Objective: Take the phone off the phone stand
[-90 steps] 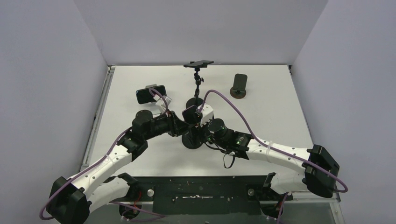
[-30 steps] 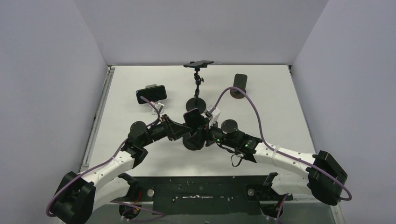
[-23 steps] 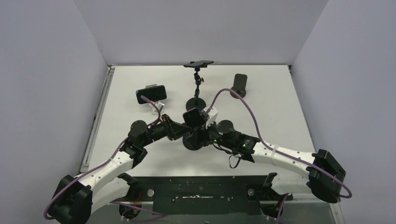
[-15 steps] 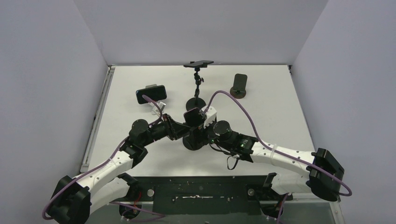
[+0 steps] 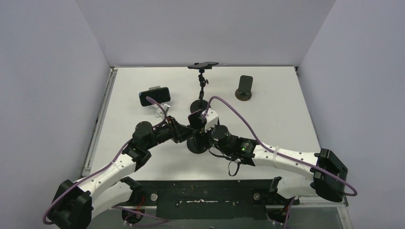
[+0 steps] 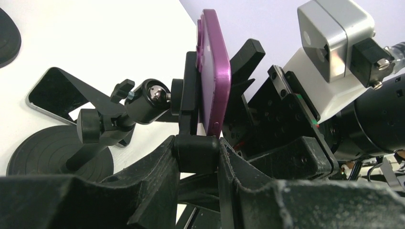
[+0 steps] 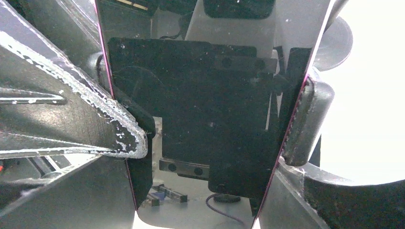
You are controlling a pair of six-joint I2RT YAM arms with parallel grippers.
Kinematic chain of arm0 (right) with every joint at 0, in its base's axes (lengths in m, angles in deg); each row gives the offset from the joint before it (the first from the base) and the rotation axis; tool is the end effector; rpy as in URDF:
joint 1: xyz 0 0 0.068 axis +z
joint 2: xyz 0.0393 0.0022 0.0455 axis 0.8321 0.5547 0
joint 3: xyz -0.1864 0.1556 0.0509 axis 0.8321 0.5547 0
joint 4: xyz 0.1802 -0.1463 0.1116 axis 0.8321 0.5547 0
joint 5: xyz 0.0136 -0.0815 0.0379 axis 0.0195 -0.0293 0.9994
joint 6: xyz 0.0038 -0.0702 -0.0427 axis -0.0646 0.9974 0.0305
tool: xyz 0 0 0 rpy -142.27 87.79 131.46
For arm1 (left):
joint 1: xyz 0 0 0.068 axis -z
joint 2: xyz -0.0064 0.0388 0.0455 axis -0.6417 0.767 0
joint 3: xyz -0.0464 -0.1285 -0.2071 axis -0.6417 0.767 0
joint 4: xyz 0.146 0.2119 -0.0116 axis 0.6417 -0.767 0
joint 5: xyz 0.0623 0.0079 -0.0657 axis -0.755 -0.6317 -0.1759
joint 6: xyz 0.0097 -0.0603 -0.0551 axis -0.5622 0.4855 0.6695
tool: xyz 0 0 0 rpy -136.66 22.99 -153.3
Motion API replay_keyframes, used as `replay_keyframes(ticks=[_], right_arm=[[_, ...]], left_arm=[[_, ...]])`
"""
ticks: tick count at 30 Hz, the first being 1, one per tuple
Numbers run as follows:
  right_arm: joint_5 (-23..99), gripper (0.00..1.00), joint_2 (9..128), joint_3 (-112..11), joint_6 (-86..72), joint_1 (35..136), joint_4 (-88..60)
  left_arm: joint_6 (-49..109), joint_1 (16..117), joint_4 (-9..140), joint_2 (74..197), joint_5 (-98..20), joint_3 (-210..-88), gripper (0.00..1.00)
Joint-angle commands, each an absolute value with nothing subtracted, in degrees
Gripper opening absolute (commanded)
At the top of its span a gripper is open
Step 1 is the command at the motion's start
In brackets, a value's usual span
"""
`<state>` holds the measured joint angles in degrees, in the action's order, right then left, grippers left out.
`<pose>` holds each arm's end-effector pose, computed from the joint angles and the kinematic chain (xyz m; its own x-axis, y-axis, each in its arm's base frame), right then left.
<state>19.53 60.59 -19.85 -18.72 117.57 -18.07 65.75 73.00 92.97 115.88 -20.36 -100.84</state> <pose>0.1662 0.2760 0.2209 -0.4375 -0.1530 -0.8861 -0.6799 0.7012 0.2146 0.1998 -0.1686 0.2299 -0.6589 -0.3590 -0.6610 0.5607 0.3514 -0.7498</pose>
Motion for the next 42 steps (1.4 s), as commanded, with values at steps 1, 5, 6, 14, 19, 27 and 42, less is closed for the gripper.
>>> replay_keyframes(ticks=[1, 5, 6, 14, 19, 27, 42], right_arm=[[17.0, 0.59, 60.5, -21.4, -17.8, 117.9, -19.7], [16.8, 0.28, 59.6, -20.5, -18.0, 117.8, -20.3], [16.9, 0.21, 59.2, -20.1, -18.1, 117.5, -20.7], [25.4, 0.0, 55.6, -14.9, -19.4, 112.8, -24.9], [31.1, 0.0, 54.7, -12.1, -19.6, 110.6, -27.7], [32.5, 0.0, 54.9, -11.7, -19.8, 110.1, -28.5], [36.3, 0.0, 55.1, -11.5, -19.5, 109.8, -29.5]], left_arm=[[65.1, 73.3, 90.8, 115.4, -21.4, -102.9, 0.0], [64.9, 73.2, 90.4, 115.1, -21.2, -102.3, 0.0], [64.8, 73.1, 90.3, 115.1, -21.1, -102.1, 0.0], [66.7, 69.0, 95.2, 116.7, -14.7, -98.8, 0.0], [69.5, 67.2, 100.8, 118.4, -11.8, -97.0, 0.0], [71.1, 67.2, 104.2, 120.7, -9.9, -97.0, 0.05], [70.6, 64.8, 102.7, 119.4, -6.2, -97.8, 0.18]])
